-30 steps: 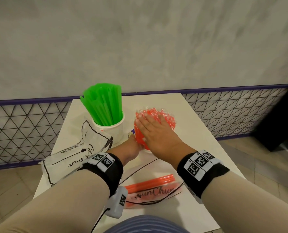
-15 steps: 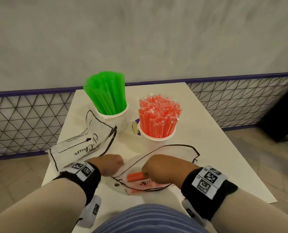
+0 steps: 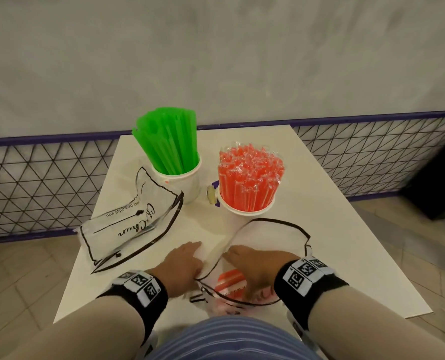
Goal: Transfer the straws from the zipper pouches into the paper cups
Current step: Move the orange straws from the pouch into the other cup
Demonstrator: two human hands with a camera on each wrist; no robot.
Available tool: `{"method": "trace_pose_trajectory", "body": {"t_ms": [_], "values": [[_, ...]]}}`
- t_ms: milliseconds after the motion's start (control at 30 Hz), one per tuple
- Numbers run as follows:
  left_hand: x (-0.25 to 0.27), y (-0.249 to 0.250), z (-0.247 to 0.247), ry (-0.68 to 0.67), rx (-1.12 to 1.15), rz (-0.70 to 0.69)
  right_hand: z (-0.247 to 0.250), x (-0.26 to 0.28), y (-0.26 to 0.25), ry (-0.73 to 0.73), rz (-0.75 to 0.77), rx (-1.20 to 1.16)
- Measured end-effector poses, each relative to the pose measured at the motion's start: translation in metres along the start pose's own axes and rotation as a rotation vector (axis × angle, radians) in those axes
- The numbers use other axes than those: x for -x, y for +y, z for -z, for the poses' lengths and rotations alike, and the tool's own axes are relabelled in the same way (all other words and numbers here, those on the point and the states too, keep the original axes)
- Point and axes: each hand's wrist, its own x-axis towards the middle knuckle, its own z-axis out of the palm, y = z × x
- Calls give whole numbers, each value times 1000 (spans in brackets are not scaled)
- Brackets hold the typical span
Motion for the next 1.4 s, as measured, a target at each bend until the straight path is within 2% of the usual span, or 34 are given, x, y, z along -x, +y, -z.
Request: {"method": "trace_pose_trajectory", "body": {"t_ms": [100,167,333,400,567,867,1033,1167,1300,1400], "values": [[-6,-3,4,75,74,-15,3,5,-3,-45,-21,1],[-10,-4,10,152,197,41,0,6,-3,-30,-22,9],[-13,-3,15,184,391,133,-17,4,-3,241,43,102],[-13,-3,13,181,454,147,-18,4,-5,318,49,97],[-11,-1,11,164,582,177,-22,3,-4,339,-4,99],[-5,1,16,64,516,151,-31,2,-8,373,5,164],[-4,-4,18,75,376,136,-10,6,2,408,-1,-31],[1,-13,18,42,319,90,22,23,10,330,13,-321],[6,-18,21,34,262,71,61,56,15,236,93,-641],[3,-21,34,-35,197,145,90,83,15,294,185,-778]]}}
